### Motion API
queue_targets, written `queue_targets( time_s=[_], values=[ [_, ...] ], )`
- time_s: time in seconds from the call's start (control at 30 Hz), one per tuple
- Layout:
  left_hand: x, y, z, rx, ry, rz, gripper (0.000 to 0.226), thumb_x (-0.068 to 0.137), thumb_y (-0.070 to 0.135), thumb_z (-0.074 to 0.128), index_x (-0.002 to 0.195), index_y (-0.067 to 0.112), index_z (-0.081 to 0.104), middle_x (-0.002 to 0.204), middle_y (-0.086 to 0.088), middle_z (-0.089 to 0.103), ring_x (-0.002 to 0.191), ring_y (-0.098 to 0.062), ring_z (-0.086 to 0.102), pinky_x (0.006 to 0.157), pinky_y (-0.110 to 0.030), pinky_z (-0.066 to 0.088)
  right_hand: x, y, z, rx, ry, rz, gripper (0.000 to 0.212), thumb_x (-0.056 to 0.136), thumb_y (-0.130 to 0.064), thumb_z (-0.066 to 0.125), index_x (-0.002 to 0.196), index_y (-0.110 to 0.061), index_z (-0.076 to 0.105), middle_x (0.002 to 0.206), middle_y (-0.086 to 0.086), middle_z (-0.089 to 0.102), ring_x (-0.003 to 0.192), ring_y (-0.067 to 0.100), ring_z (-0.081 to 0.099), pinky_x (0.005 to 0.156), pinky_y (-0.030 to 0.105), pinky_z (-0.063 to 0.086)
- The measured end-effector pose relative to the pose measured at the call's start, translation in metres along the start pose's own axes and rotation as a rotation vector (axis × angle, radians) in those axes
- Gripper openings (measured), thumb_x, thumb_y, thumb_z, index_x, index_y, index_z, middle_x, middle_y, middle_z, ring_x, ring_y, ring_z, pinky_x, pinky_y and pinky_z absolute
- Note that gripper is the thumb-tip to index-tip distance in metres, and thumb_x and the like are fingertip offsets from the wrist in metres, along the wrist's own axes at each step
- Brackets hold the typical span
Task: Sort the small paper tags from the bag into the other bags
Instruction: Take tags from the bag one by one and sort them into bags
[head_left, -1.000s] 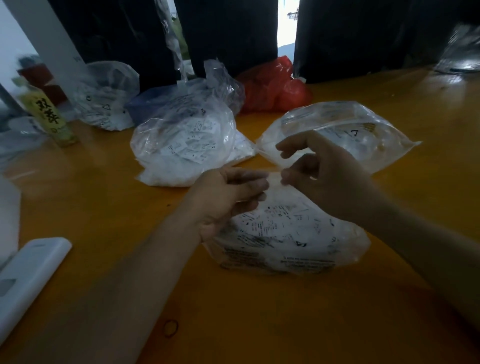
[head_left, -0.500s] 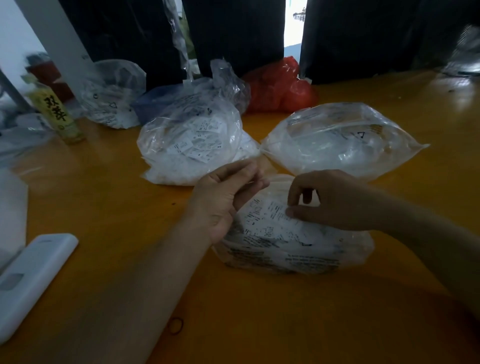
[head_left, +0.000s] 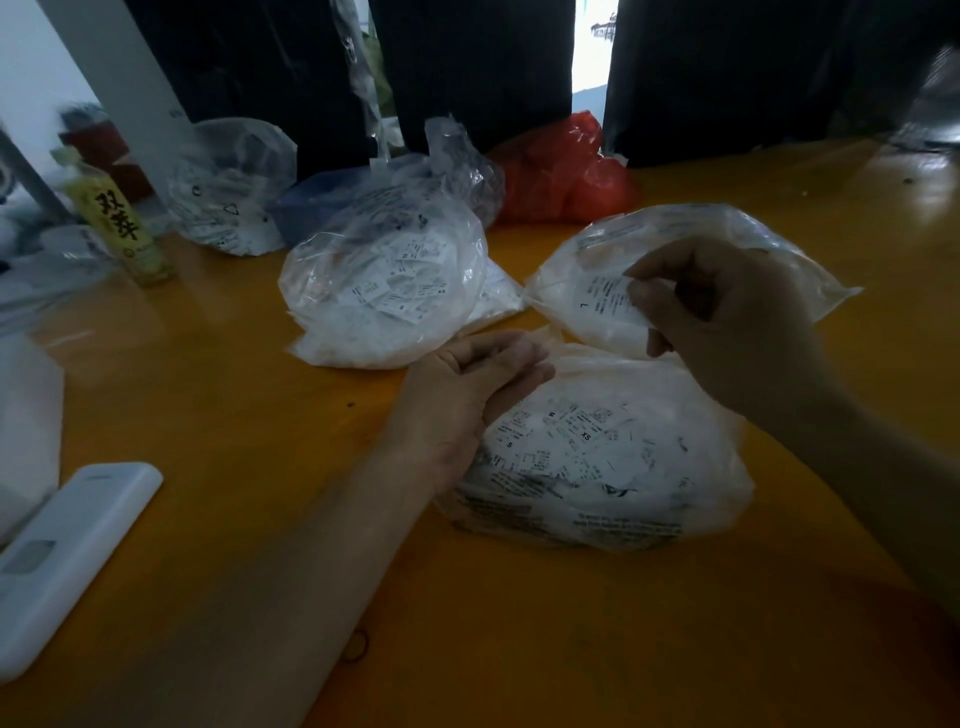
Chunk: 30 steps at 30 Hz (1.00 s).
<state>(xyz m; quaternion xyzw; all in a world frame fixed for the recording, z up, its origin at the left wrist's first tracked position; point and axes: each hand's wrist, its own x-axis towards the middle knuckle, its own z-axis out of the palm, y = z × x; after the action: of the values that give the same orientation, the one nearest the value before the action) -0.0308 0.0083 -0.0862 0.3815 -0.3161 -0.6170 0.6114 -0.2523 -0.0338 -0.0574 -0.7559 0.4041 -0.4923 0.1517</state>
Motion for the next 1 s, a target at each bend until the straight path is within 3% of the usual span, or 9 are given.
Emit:
queue_targets(
  time_s=[0.27, 0.7, 0.83, 1.0],
  values=[
    [-0.0005, -0.0051, 0.0006, 0.051, -0.042, 0.008, 0.035, 0.075, 0.011, 0.079, 0.107, -0.002, 0.072, 0.102, -0.02, 0.079, 0.096, -0.029, 0.078, 0.076, -0.022, 0.061, -0.0078, -0.0044, 0.0058, -0.093, -0.08, -0.055, 0.011, 0.098, -0.025, 0.066, 0.104, -0.034, 0.063, 0.066, -0.019, 0.063, 0.065, -0.004, 0.066, 0.06, 0.005, 0.045],
    [0.001, -0.0048, -0.0013, 0.062, -0.047, 0.004, 0.034, 0.075, 0.013, 0.08, 0.104, -0.002, 0.075, 0.106, -0.021, 0.078, 0.1, -0.031, 0.077, 0.079, -0.024, 0.062, -0.0077, -0.007, 0.0053, -0.156, -0.116, -0.024, 0.009, 0.098, -0.026, 0.064, 0.104, -0.032, 0.065, 0.071, -0.021, 0.059, 0.069, 0.002, 0.063, 0.06, 0.006, 0.046],
    [-0.0002, -0.0047, 0.0006, 0.131, -0.045, 0.004, 0.026, 0.075, 0.014, 0.08, 0.099, 0.004, 0.08, 0.104, -0.02, 0.079, 0.096, -0.026, 0.078, 0.077, -0.021, 0.061, -0.0092, -0.0079, 0.0068, -0.147, -0.235, -0.027, 0.014, 0.096, -0.029, 0.063, 0.107, -0.035, 0.069, 0.067, -0.023, 0.057, 0.067, 0.0, 0.062, 0.058, 0.006, 0.044],
    [-0.0034, -0.0068, 0.0009, 0.223, -0.076, 0.027, 0.015, 0.08, 0.022, 0.081, 0.094, 0.016, 0.085, 0.103, -0.017, 0.08, 0.095, -0.026, 0.079, 0.075, -0.025, 0.062, -0.0101, -0.0084, 0.0092, -0.064, -0.242, 0.015, 0.021, 0.095, -0.029, 0.067, 0.115, -0.036, 0.07, 0.072, -0.024, 0.065, 0.068, -0.006, 0.067, 0.061, 0.005, 0.047]
  ],
)
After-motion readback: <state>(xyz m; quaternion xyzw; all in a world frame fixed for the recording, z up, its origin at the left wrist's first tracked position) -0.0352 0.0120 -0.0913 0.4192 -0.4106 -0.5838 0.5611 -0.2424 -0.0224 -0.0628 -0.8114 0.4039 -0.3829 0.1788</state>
